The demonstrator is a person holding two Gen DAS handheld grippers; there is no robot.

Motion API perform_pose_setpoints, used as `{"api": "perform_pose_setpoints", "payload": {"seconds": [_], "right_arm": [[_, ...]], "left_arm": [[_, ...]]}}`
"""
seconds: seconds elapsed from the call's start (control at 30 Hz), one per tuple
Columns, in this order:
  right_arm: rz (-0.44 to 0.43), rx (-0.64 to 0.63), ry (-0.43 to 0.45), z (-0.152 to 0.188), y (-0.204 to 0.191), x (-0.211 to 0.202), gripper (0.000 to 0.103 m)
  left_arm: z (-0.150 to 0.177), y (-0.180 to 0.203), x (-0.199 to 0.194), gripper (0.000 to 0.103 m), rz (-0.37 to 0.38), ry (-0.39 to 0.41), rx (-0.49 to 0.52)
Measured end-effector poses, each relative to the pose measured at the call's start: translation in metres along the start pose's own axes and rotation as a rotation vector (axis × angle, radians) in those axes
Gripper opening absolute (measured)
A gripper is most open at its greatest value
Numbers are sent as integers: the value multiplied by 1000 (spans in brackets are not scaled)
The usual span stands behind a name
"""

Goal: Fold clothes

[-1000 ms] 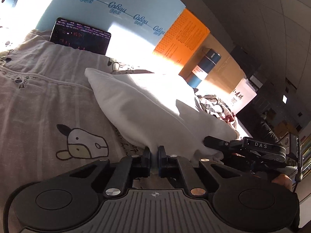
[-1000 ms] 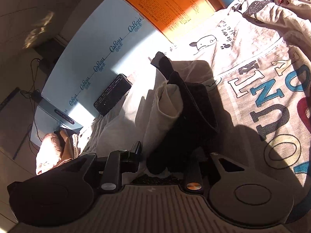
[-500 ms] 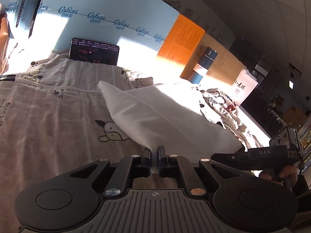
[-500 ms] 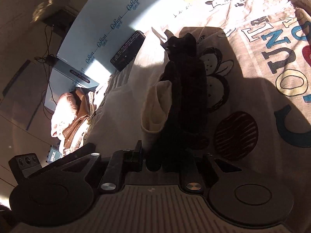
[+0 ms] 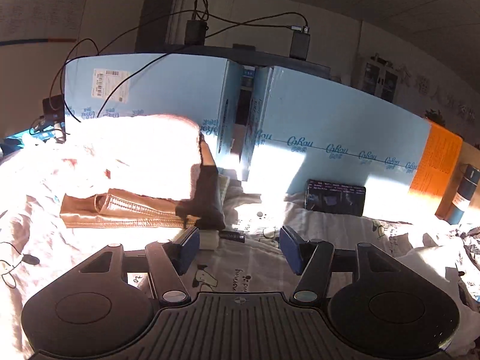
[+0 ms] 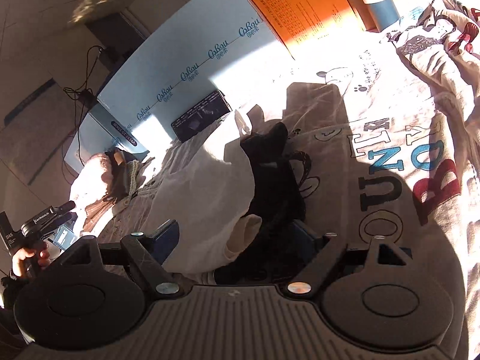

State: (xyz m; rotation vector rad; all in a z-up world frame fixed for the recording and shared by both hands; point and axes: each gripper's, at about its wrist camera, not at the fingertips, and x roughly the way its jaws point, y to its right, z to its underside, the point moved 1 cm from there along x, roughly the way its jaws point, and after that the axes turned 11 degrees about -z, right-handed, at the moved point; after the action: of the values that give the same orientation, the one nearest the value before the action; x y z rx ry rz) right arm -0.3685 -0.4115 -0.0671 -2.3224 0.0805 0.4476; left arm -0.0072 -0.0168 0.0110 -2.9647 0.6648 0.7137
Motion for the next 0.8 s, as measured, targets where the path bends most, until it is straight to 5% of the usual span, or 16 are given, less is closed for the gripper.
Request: {"api": "perform_pose_setpoints", "payload": {"seconds": [0.03,0.27,0.37,0.53,0.8], "right_arm": [[-2,-8,31,-9,4,-1,81],[-8,82,16,-72,44,65,82],[34,127,-24,-84,64,102,78],[44,108,-55,-84,81,138,57],[30,14,-59,-74,75,148,25]], "left_arm": [[-2,5,2,82,35,1,-6],[26,75,73,83,414,-264,-111],[38,102,103,83,454,-337,-98],[59,125,141,83,427,-440,-95],[71,151,139,79,524,-413,-26]]}}
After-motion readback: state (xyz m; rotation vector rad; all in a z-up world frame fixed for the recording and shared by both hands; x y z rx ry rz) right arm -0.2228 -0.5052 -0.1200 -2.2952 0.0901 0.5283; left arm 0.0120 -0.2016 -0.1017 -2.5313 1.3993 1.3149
